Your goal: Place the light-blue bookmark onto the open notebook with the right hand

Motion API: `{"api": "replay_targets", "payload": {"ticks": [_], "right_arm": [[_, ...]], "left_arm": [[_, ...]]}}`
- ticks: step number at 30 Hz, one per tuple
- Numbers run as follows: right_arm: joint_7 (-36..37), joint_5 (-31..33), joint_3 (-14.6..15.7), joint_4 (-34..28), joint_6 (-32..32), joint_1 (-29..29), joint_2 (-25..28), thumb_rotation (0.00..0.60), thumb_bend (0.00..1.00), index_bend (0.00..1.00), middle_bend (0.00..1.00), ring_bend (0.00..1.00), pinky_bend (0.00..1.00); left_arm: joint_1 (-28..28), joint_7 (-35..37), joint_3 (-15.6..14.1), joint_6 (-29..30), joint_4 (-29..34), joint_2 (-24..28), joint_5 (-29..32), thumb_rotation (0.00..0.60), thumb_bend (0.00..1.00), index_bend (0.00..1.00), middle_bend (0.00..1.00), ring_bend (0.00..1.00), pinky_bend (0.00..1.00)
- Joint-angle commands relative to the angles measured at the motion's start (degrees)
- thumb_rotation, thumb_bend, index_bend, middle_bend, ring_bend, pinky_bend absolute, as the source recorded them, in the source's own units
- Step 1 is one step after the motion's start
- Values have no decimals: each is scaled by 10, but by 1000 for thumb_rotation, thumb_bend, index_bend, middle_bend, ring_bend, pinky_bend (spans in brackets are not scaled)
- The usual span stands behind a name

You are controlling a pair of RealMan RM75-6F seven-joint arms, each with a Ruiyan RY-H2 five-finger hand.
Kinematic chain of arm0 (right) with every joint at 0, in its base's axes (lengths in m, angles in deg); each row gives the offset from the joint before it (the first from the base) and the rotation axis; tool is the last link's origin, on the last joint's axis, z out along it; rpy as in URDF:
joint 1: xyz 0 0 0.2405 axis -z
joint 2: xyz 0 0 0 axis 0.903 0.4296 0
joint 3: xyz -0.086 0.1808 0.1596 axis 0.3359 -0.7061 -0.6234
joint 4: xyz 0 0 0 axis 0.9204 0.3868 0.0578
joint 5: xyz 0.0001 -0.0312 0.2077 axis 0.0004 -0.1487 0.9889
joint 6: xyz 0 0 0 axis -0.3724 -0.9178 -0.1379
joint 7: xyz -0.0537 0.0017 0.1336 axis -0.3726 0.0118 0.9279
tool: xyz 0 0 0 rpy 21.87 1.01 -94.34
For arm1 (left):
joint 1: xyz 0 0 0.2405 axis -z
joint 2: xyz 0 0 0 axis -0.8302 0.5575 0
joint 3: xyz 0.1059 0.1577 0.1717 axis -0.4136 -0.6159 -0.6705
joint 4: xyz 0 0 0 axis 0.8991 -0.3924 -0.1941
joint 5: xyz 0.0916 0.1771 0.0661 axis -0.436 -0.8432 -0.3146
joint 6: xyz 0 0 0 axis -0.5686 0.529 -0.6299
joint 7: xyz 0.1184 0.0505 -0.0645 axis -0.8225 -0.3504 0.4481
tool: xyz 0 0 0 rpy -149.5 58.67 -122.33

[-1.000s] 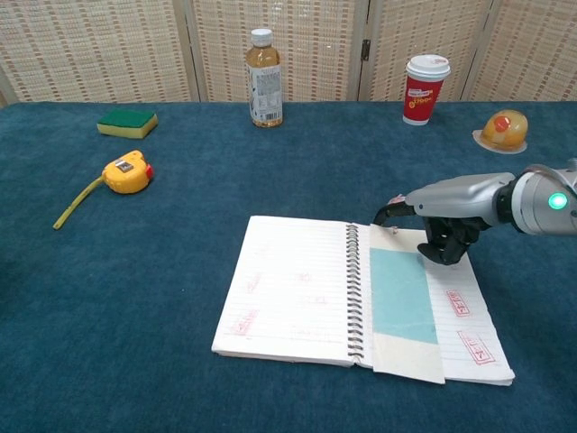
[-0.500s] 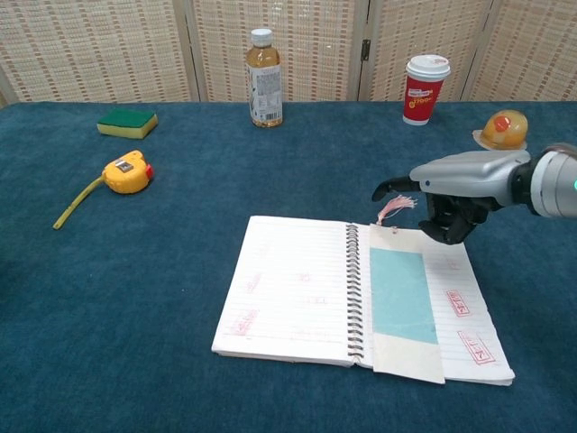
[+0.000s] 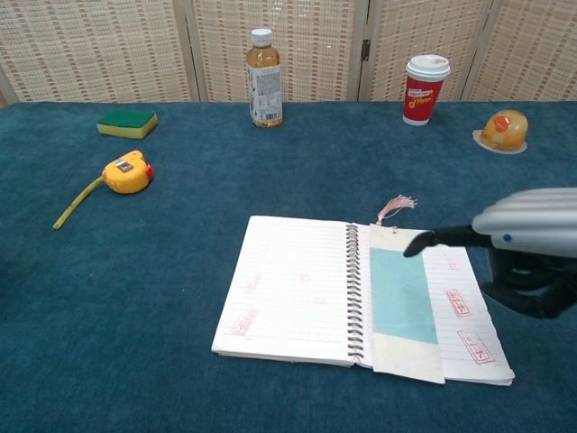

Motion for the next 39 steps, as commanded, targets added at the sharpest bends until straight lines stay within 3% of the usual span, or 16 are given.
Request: {"api": "replay_targets", "payload": {"ticks": [1,8,15,28,39], "right_arm": [[32,-44,38,-28,14,23,32,600,666,133,991,1000,1000],[61,-106,74,-23,29,50,38,600,666,131,991,1000,1000],[88,-135,79,-12,45,59,29,600,666,132,991,1000,1000],[95,-109,34,18,82,54,-15,600,664,132,992,1000,1000],[81,-86,16,29,97,55,-28,599,666,132,991,1000,1000]], "left_arm": [[0,-4,-1,1,1,-1,-2,600,139,47,37,0,0],[-2,-11,-4,5,7,-1,-8,600,139,46,38,0,0],[-3,-8,-4,6,7,0,-10,600,140,47,38,0,0],[-3,4,-4,8,7,5,-10,600,140,47,38,0,0],[-4,8,-3,9,7,6,-10,600,140,47,37,0,0]]}}
